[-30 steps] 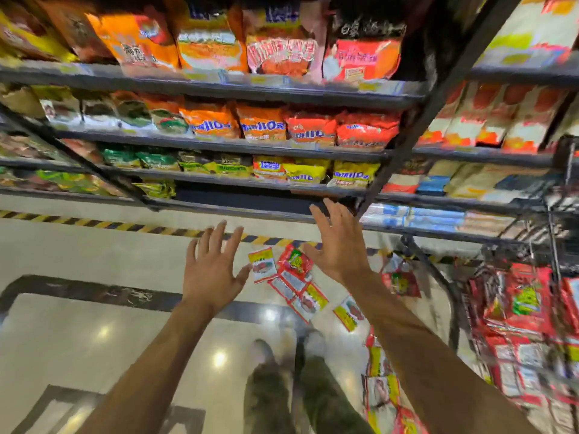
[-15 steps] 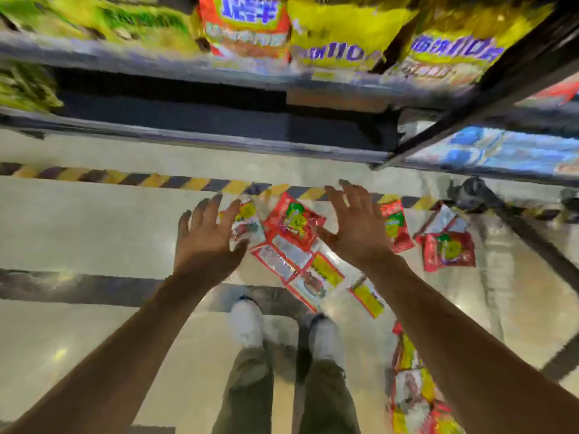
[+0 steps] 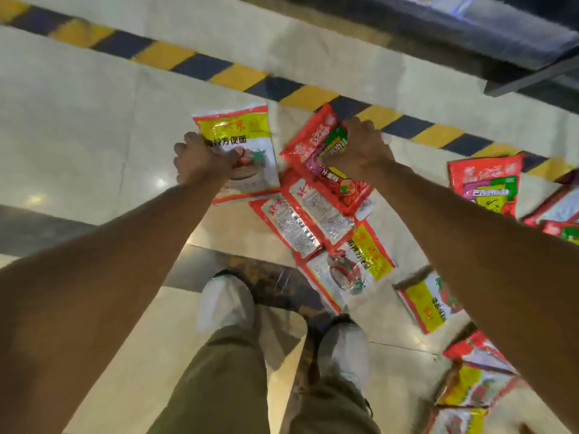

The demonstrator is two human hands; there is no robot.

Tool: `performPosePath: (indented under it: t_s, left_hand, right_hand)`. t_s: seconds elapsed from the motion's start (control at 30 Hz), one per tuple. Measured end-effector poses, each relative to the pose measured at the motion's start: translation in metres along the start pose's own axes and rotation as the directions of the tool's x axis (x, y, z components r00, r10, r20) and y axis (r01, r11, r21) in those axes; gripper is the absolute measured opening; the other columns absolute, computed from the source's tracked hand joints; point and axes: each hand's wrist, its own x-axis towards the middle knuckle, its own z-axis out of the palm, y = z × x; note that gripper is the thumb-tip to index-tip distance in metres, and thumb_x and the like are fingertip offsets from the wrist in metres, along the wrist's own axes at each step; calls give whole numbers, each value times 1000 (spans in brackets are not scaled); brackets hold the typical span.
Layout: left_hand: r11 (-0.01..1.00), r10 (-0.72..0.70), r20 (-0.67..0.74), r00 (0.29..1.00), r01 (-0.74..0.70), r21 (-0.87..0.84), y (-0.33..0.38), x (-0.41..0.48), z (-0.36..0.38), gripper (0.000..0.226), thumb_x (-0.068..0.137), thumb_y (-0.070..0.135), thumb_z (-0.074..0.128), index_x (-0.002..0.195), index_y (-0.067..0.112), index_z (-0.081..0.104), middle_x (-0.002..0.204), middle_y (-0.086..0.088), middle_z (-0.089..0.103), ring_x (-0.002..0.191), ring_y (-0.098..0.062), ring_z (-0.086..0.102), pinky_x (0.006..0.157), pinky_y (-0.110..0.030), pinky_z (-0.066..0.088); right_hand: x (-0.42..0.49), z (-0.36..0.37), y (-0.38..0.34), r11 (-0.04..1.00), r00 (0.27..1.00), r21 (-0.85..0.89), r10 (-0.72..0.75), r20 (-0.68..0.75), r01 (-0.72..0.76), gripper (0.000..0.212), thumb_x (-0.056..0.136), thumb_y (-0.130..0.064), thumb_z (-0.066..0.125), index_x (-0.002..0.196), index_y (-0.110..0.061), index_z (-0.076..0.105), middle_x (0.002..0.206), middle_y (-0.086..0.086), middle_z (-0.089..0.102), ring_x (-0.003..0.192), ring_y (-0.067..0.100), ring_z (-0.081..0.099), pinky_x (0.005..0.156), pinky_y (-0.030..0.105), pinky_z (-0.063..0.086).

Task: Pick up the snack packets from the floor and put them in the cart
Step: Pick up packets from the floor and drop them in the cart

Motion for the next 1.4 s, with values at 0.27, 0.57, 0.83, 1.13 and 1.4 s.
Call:
performPosePath:
  t_s: [0.27,0.57,0.83,1.13,1.4]
  left_hand:
    - [882,-63,108,992,106,-460,-23,20,12,32,73,21,94,100,16,76,96,-6,77,89,-27,76,83,-40,63]
    - [688,147,223,964,62,-723,-24,-108,-116,38,94,7,72,130,1,64,101,-3,80,85,-21,77,69,-33,63]
    - [682,228,175,958,-29,-730,54,-351,-353,28,103,9,59,130,3,60,109,-10,76,79,-15,75,61,-25,58]
    - [577,328,9,945,-192,-794,124,-625,-532,22,100,9,65,122,13,67,123,-20,74,95,-29,77,86,-49,62]
    - [427,507,-157,848,-405,-808,111,-811,-583,17,97,14,71,114,17,68,125,-22,72,98,-32,75,85,-50,62]
  right_hand:
    - [16,12,2,980,990,141,134,43,-139,81,75,-54,87,135,-12,55,131,10,66,117,30,64,98,42,52]
    - [-127,-85,5,654,991,753,132,-23,-70,35,85,-26,86,116,-17,74,106,-1,77,90,11,73,84,24,60]
    - [-371,-305,-13,396,991,912,119,63,-105,50,71,-35,91,114,-17,75,106,4,80,99,31,77,96,55,59]
    - [-625,-505,-17,295,985,941,11,-175,164,36,61,-18,81,97,-22,77,100,7,80,97,35,75,92,53,59]
    - [-834,-533,-13,189,908,888,-70,-414,419,26,89,7,67,106,-13,69,82,-8,79,76,11,74,80,34,61]
